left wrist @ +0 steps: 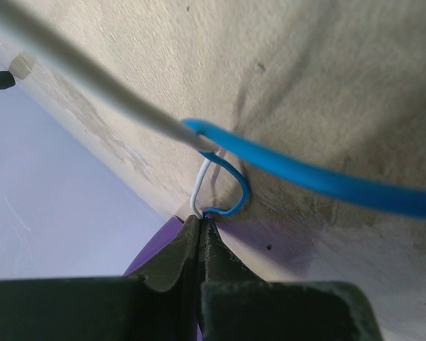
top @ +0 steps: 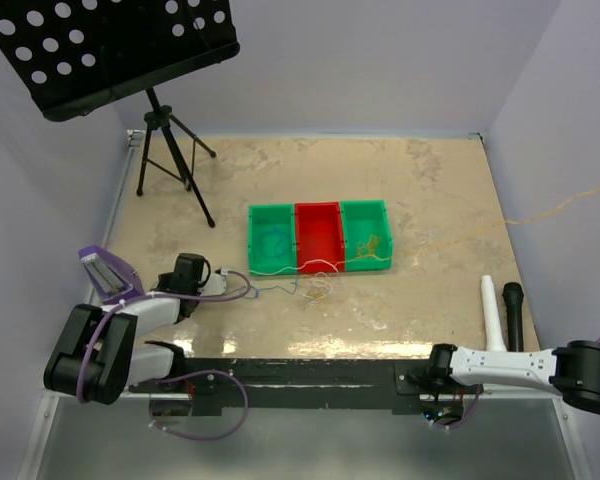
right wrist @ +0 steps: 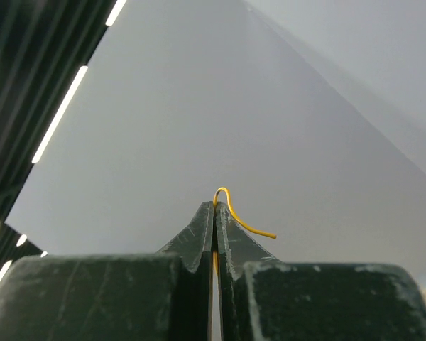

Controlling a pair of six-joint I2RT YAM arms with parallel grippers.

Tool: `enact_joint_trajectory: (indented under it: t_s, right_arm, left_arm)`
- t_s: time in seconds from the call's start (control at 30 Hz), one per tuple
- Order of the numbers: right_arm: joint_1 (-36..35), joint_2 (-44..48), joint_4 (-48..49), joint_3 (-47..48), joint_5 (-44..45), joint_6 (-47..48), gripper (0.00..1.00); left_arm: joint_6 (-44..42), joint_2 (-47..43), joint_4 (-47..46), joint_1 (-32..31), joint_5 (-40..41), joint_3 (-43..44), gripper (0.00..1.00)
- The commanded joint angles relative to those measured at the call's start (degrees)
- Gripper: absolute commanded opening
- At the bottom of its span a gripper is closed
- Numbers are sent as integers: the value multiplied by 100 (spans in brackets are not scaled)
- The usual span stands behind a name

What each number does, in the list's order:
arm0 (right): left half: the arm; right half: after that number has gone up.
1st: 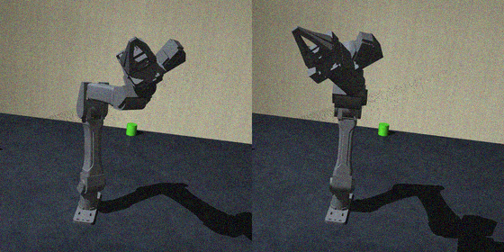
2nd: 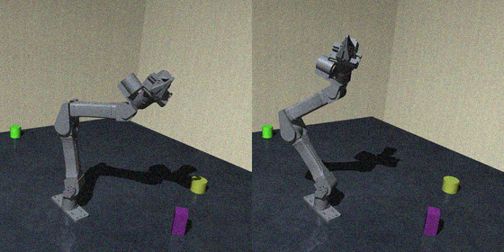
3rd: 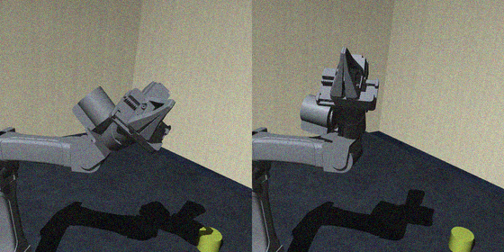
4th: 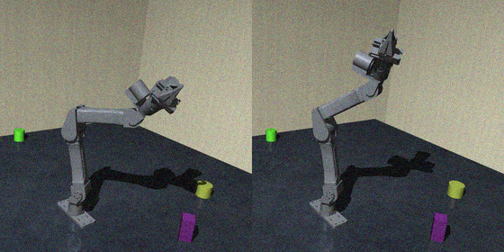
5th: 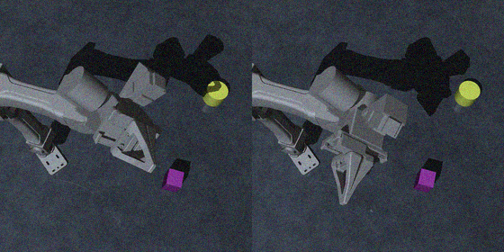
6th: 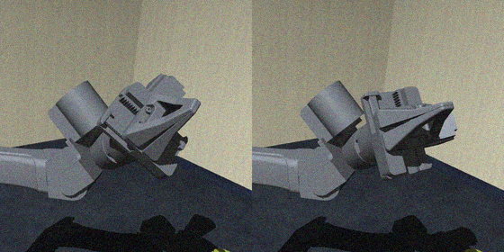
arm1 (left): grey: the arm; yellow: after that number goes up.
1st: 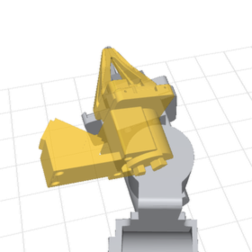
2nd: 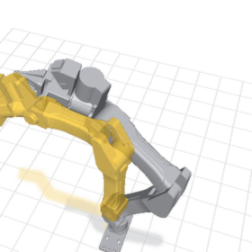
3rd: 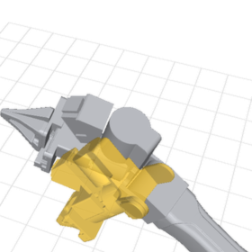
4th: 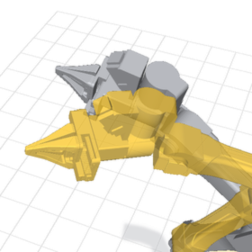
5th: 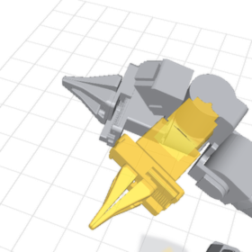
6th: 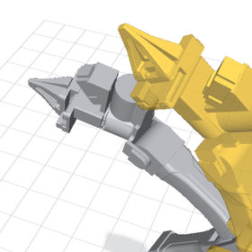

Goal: Untangle the cables

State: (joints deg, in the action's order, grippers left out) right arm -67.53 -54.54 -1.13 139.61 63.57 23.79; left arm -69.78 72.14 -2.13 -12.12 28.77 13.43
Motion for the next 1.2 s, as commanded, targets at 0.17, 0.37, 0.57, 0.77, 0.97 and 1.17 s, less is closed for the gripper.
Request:
enact_joint_trajectory:
  t_s: [0.17, 0.37, 0.57, 0.77, 0.97, 1.17]
  right_arm:
    - [-24, 673, -256, 321, -1672, -2018, 0]
    - [-24, 655, -512, 410, -2505, -2712, 0]
    - [-24, 603, -731, 392, -3455, -3529, 0]
    - [-24, 735, -652, 400, -4229, -3917, 0]
    - [-24, 1086, -477, 321, -4442, -4006, 0]
    - [-32, 1051, -398, -159, -2766, -2882, 0]
  left_arm:
    - [-124, 424, 1224, 113, -469, -394, 0]
    - [-62, 635, 1092, 131, -434, -394, 0]
    - [-19, 696, 1074, 131, -452, -368, 0]
    - [-1, 644, 1092, 148, -478, -376, 0]
    - [8, 749, 1136, 184, -487, -315, 0]
    - [157, 670, 1346, 184, -600, -183, 0]
